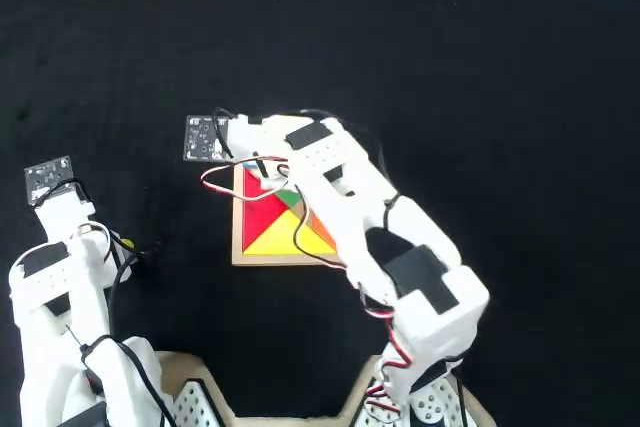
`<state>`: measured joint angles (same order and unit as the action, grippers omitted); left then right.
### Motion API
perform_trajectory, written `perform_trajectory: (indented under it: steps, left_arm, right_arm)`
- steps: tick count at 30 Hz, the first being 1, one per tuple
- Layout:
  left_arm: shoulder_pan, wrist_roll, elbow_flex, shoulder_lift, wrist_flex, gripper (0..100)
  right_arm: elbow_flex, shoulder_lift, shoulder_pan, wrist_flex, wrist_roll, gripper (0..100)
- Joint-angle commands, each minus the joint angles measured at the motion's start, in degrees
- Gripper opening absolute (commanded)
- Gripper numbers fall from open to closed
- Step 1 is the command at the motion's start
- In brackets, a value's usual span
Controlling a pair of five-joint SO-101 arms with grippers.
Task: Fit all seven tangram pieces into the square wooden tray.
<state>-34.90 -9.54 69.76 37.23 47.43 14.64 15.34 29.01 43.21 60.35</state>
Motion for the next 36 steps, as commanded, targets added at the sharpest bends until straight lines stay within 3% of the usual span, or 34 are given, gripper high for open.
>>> perform_trajectory:
  steps: [1,36]
  left_arm:
    - [0.2,0.6,-0.4,1.1,-0.9,23]
    - [0.2,0.6,-0.4,1.1,-0.9,23]
  right_arm:
    - [-2.8,0.6,-0.8,-0.8,0.6,1.1]
    - [-3.4,1.1,-2.7,-1.3,1.8,1.1]
